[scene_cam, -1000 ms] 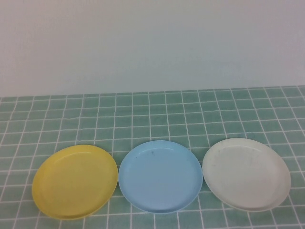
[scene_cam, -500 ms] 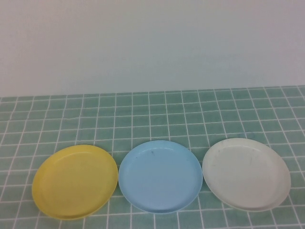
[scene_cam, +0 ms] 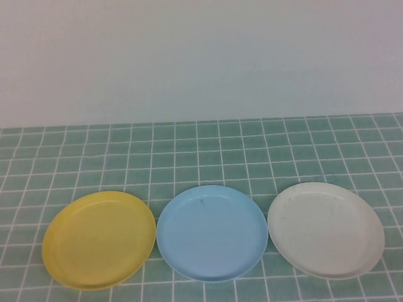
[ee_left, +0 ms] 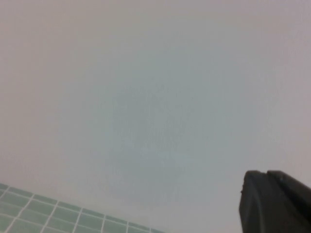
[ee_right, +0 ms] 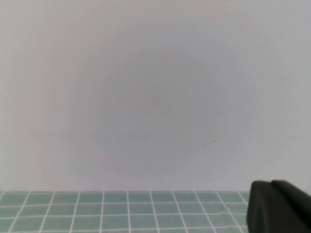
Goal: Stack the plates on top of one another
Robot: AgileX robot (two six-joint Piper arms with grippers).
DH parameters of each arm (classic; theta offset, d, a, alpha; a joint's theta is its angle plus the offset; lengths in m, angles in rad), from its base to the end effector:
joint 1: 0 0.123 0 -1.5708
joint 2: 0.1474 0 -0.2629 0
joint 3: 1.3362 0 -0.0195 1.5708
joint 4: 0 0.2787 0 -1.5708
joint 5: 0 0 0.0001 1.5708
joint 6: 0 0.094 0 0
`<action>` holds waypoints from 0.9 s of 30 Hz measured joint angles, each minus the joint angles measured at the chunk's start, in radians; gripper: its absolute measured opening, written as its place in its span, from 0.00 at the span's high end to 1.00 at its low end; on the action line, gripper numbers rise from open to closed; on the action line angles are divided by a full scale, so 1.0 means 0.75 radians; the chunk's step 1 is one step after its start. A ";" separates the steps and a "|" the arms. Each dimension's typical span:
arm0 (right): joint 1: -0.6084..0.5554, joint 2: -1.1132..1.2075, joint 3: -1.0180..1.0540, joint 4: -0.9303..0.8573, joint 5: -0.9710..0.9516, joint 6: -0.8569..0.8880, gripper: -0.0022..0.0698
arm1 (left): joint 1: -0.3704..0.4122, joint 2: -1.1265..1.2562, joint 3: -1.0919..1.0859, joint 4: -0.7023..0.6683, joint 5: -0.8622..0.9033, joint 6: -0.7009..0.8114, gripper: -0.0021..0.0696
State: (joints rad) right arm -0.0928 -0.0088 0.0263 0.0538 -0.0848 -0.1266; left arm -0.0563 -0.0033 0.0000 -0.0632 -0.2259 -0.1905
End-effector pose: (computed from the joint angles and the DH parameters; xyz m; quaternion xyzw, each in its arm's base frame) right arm 0.1087 -0.0105 0.2125 0.0082 0.6504 -0.0644 0.7568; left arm 0.1049 -0.0046 0.2345 -0.0631 0.5837 -0.1202 0.8006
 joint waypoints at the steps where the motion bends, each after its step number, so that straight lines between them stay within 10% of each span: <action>1: 0.000 0.000 0.000 0.000 -0.019 0.000 0.97 | 0.000 0.000 -0.001 0.000 0.007 -0.004 0.97; 17: 0.000 0.402 -0.717 0.000 0.736 -0.068 0.97 | 0.000 0.441 -0.768 0.290 0.917 0.007 0.97; 27: 0.000 1.058 -1.121 0.124 1.233 -0.069 0.97 | 0.000 0.930 -0.878 0.338 0.710 -0.302 0.97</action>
State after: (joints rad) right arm -0.0928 0.7845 -0.8142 0.1472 0.8401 -0.1784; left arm -0.0563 0.6942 -0.6581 0.1900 0.3063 -0.4172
